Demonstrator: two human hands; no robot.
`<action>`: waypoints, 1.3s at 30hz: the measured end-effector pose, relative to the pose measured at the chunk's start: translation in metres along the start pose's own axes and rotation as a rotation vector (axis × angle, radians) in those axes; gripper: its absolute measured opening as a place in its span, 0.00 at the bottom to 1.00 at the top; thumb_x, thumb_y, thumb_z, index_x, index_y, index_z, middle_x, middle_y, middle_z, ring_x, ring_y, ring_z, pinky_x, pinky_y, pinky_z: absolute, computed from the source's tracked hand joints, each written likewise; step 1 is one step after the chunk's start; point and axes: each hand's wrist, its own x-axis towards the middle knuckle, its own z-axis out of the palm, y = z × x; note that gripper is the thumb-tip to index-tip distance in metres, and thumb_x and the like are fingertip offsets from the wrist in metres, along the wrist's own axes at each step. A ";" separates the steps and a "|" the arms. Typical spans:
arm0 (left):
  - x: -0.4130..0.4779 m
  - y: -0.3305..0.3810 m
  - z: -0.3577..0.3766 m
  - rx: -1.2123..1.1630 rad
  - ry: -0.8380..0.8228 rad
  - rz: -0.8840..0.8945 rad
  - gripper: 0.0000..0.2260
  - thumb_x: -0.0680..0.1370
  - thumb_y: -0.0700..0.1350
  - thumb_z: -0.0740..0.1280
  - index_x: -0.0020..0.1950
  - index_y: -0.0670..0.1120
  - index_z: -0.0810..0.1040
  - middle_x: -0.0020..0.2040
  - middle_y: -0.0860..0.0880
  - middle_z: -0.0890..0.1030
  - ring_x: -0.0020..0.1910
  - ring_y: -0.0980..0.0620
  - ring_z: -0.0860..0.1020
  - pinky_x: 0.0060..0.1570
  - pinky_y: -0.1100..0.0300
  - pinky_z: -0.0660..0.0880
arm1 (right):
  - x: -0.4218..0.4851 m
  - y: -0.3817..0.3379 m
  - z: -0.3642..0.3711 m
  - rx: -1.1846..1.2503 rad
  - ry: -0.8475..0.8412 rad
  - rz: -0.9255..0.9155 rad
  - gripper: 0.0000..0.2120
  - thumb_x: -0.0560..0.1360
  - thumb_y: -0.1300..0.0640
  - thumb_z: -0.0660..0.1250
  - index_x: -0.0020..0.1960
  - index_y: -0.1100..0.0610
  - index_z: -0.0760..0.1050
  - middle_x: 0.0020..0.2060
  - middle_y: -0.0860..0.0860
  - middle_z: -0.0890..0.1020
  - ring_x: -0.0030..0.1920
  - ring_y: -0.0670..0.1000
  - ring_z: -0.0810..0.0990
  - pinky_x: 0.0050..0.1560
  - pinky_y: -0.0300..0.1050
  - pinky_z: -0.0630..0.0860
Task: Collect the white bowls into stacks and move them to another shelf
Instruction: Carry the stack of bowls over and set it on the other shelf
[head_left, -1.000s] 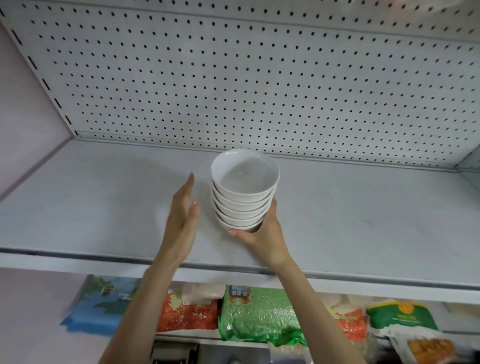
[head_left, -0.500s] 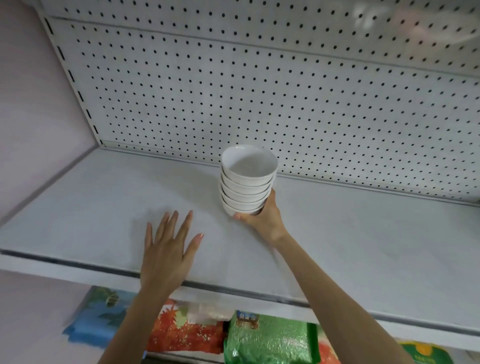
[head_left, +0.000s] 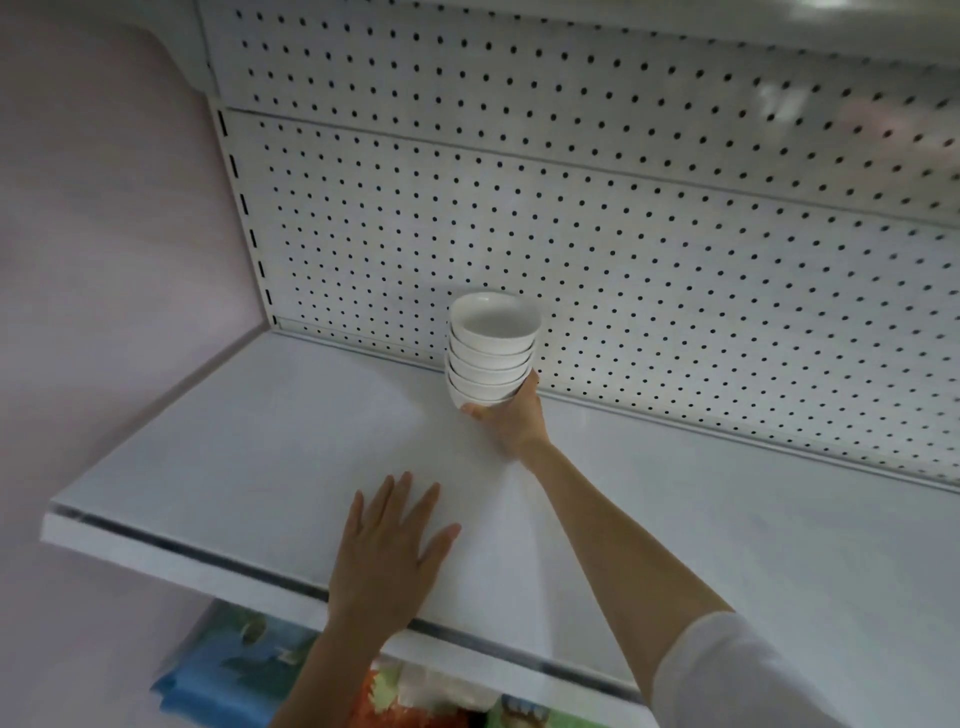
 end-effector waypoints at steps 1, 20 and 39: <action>0.000 0.000 0.000 0.003 -0.015 0.003 0.35 0.77 0.69 0.36 0.73 0.55 0.67 0.75 0.48 0.67 0.74 0.47 0.64 0.73 0.53 0.46 | 0.004 -0.001 0.001 0.002 -0.009 -0.005 0.49 0.58 0.53 0.82 0.72 0.51 0.57 0.66 0.51 0.73 0.66 0.55 0.71 0.65 0.55 0.71; 0.001 -0.001 0.000 -0.035 0.085 0.038 0.42 0.72 0.71 0.29 0.77 0.55 0.59 0.78 0.50 0.59 0.78 0.50 0.55 0.75 0.53 0.43 | 0.012 -0.003 -0.004 -0.229 -0.050 -0.076 0.51 0.65 0.47 0.78 0.77 0.56 0.50 0.73 0.53 0.64 0.74 0.57 0.60 0.73 0.54 0.59; -0.134 -0.079 -0.138 0.419 0.211 0.047 0.22 0.72 0.55 0.64 0.54 0.40 0.82 0.47 0.40 0.84 0.44 0.40 0.83 0.48 0.47 0.79 | -0.203 -0.087 -0.027 -1.270 -0.552 -0.975 0.39 0.76 0.33 0.56 0.78 0.53 0.49 0.71 0.55 0.68 0.66 0.56 0.69 0.64 0.49 0.64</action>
